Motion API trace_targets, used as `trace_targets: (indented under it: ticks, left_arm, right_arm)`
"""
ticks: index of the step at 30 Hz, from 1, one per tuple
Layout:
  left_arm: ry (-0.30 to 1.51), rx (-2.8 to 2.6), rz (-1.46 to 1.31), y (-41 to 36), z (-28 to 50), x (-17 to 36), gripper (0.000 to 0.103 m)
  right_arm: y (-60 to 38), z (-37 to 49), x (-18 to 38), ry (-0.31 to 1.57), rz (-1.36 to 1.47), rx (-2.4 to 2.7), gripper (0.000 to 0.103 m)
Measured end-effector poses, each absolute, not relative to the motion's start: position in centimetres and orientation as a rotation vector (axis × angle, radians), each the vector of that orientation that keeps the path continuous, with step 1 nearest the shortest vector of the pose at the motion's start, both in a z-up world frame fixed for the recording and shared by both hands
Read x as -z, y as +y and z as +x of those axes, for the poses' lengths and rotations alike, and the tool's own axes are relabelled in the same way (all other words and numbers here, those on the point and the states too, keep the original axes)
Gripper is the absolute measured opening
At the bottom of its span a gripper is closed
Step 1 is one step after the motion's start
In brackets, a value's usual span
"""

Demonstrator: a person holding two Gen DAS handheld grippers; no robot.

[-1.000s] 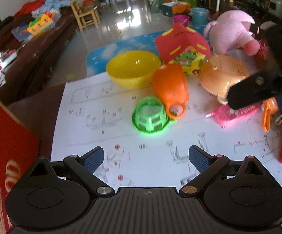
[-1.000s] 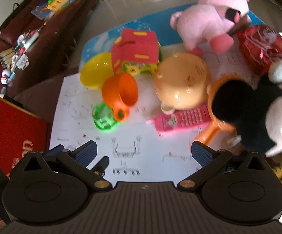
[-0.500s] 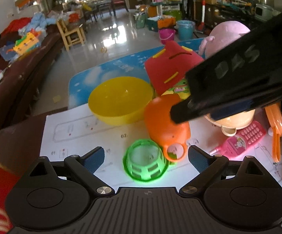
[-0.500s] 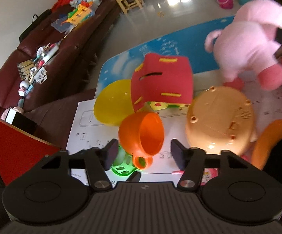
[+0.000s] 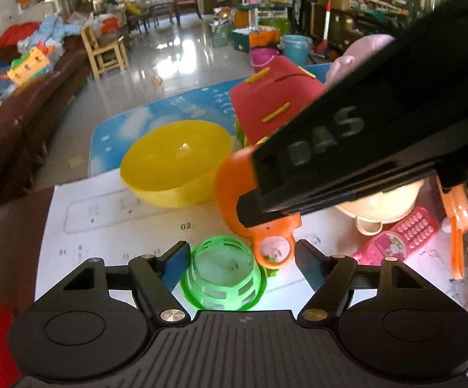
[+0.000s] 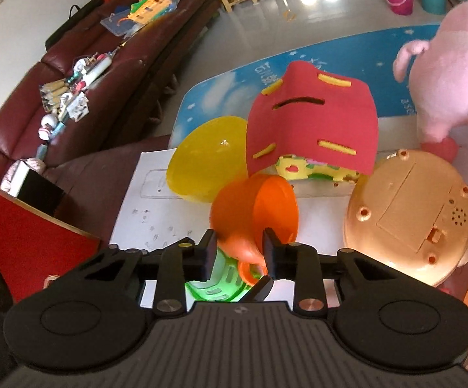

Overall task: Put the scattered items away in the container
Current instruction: 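Close the right tool on the orange cup while the left tool grips it too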

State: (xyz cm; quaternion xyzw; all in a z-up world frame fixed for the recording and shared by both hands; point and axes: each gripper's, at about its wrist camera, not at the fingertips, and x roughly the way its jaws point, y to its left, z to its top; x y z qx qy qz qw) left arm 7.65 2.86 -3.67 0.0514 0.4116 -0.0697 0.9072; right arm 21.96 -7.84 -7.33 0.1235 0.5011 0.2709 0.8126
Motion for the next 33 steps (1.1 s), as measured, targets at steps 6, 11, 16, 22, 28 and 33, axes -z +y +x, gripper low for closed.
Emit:
trace_targets:
  ticks: [6,11,16,22,28,33]
  left_arm:
    - [0.871,0.215,0.115,2.9,5.3,3.9,0.071]
    - [0.891,0.23,0.078,3.0,3.8,3.7,0.075]
    - [0.914,0.29,0.05,2.5,1.3,3.6,0.074]
    - [0.921,0.39,0.062,1.2,-2.7,2.9,0.076]
    - [0.882,0.402,0.06,1.1,-5.9,1.8,0.077]
    - [0.835,0.299,0.074,1.8,-6.2,0.6,0.077]
  right_arm:
    - [-7.7,19.7,7.3,1.132,0.276,-0.65,0.028]
    - [-8.4,18.1,6.9,1.148,0.287,-0.653,0.029]
    - [-9.2,16.5,6.7,1.205,0.311,-0.657,0.032]
    - [-10.7,13.2,6.7,1.304,0.37,-0.7,0.035]
    - [-13.3,10.2,5.4,1.296,0.404,-0.713,0.047]
    - [-15.3,9.0,5.1,1.251,0.393,-0.649,0.051]
